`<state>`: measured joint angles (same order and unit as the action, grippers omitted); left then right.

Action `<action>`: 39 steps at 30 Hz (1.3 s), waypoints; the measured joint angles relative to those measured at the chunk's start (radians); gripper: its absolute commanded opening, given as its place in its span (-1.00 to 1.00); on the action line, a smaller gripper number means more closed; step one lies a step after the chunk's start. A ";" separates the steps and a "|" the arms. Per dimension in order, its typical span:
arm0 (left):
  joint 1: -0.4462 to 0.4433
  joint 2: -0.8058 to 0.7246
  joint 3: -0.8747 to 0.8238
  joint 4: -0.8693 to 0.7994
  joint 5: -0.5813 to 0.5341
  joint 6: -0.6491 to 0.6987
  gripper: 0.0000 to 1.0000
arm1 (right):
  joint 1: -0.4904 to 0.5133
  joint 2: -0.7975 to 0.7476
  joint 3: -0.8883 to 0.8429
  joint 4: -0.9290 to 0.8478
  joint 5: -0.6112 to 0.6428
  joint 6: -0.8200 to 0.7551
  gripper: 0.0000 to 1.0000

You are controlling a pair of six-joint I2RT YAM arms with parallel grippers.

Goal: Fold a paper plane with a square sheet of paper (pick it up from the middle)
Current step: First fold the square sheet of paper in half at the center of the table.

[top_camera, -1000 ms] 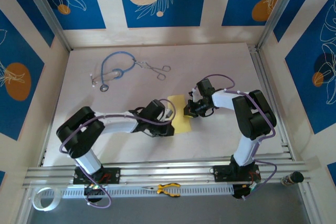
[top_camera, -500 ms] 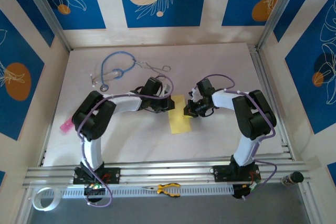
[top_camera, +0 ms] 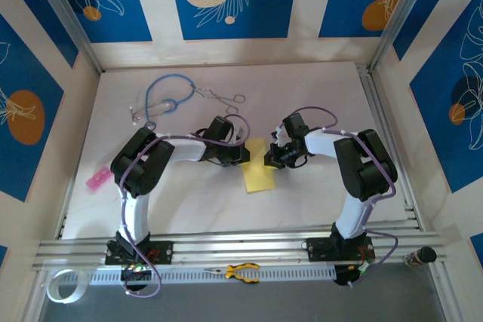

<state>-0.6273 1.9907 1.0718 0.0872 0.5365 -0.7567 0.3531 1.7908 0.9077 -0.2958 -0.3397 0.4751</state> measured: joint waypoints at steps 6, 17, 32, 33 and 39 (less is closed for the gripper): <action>0.006 0.000 -0.016 0.036 0.020 0.000 -0.99 | 0.000 0.000 0.000 -0.001 0.000 0.000 -1.00; 0.025 0.003 0.029 -0.023 0.025 0.008 -0.94 | 0.000 0.000 0.000 -0.001 0.000 -0.003 -1.00; 0.051 0.045 0.075 -0.055 0.024 0.017 -1.00 | 0.000 0.000 0.000 -0.001 0.001 -0.003 -1.00; 0.051 0.045 0.075 -0.055 0.024 0.015 -1.00 | 0.000 0.000 0.000 -0.001 0.001 -0.003 -1.00; 0.053 0.044 0.102 -0.102 0.024 0.015 -0.95 | 0.000 0.000 0.001 -0.001 0.001 -0.003 -1.00</action>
<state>-0.5747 2.0350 1.1736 -0.0151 0.5602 -0.7414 0.3531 1.7908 0.9085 -0.2970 -0.3386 0.4717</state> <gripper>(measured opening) 0.063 0.056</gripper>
